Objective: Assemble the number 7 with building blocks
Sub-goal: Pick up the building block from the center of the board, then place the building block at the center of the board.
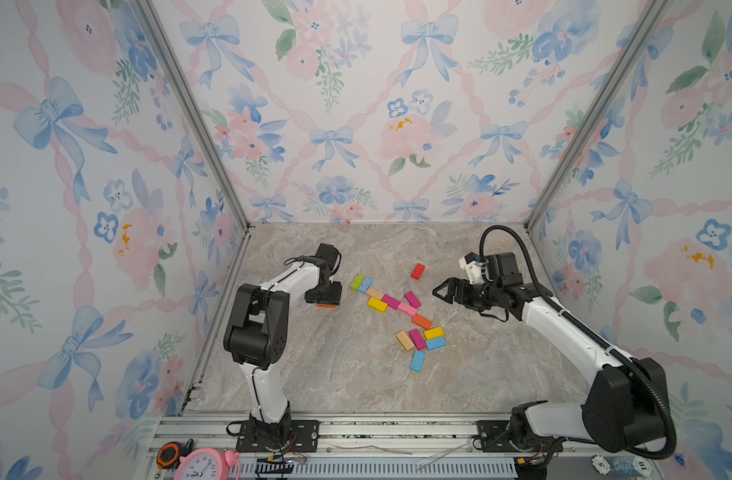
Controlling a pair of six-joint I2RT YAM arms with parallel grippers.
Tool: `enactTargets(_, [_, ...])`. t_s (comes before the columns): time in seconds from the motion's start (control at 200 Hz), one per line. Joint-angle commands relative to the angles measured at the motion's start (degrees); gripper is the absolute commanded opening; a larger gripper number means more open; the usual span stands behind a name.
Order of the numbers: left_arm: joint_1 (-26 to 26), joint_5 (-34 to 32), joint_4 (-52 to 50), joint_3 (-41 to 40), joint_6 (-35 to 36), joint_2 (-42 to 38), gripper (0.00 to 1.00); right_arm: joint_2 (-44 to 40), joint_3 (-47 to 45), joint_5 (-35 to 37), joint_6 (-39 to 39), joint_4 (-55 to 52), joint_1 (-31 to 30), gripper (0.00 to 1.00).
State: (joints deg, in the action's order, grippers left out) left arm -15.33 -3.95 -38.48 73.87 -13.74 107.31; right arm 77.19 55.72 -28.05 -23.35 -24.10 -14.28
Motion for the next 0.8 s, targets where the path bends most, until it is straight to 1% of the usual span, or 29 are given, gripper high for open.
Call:
enactTargets(0.0, [-0.9,1.1,0.0,-1.4,-0.6,0.7,0.53,-1.7,0.1,1.2,0.8,-1.7,-0.9,0.97])
enactTargets(0.325, [-0.3,1.5,1.5,-3.2,-0.5,2.8,0.54,-2.7,0.1,2.1,1.0,-2.4,-1.3,0.97])
enactTargets(0.485, [-0.3,1.9,1.5,-3.2,-0.6,3.2,0.69,-2.7,0.3,2.3,1.1,-2.6,-1.4,0.97])
enactTargets(0.655, [-0.3,2.4,1.5,-3.1,-0.8,2.0,0.81,-2.7,0.3,2.5,1.1,-2.8,-1.6,0.97])
enactTargets(0.79, [-0.3,3.2,1.5,-2.7,-0.9,0.8,0.87,-2.7,0.1,2.4,1.2,-2.6,-1.6,0.97])
